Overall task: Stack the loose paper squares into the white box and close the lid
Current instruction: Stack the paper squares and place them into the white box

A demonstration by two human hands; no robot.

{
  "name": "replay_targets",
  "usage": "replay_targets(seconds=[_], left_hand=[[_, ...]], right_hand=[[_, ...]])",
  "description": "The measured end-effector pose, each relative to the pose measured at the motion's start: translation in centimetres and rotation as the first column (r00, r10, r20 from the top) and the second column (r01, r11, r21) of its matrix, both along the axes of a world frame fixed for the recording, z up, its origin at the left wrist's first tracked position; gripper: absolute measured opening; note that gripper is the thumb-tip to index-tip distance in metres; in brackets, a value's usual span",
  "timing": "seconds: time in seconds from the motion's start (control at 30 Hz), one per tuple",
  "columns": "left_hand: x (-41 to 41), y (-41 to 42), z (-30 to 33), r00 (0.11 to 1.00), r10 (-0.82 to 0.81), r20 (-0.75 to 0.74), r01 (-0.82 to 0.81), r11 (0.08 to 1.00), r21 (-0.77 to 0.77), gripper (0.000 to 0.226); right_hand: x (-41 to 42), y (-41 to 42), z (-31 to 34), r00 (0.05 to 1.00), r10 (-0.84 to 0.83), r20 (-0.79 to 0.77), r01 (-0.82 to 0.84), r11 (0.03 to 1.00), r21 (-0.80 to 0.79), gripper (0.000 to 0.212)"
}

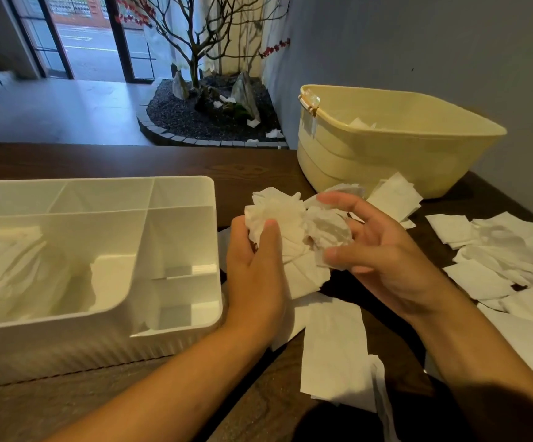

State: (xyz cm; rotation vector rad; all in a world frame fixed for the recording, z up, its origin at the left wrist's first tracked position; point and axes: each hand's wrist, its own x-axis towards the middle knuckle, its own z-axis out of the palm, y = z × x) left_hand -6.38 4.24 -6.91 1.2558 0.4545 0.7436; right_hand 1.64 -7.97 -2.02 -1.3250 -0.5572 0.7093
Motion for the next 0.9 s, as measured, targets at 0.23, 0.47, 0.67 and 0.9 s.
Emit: replay_targets(seconds=[0.23,0.47,0.67,0.9], left_hand=[[0.0,-0.1,0.0,0.998,0.046,-0.032,-0.046,0.999,-0.015,0.012],[-0.2,-0.3,0.1,0.997,0.068,-0.029,-0.066,0.996,0.068,0.018],[-0.5,-0.5,0.1,1.000,-0.017,-0.002,0.017,0.991,0.136,0.012],[-0.6,-1.0,0.1,0.992,-0.125,-0.021,0.126,0.965,0.231,0.025]], right_hand=[[-0.3,-0.4,0.1,0.997,0.062,-0.041,-0.058,0.993,0.104,0.030],[0.4,0.2,-0.2,0.920,-0.153,-0.360,0.215,0.967,0.139,0.020],[-0.3,0.6,-0.2,0.949,-0.134,-0.285,0.108,0.988,-0.106,0.024],[-0.6,0.8,-0.4,0.978,-0.209,0.017,0.201,0.913,-0.355,0.057]])
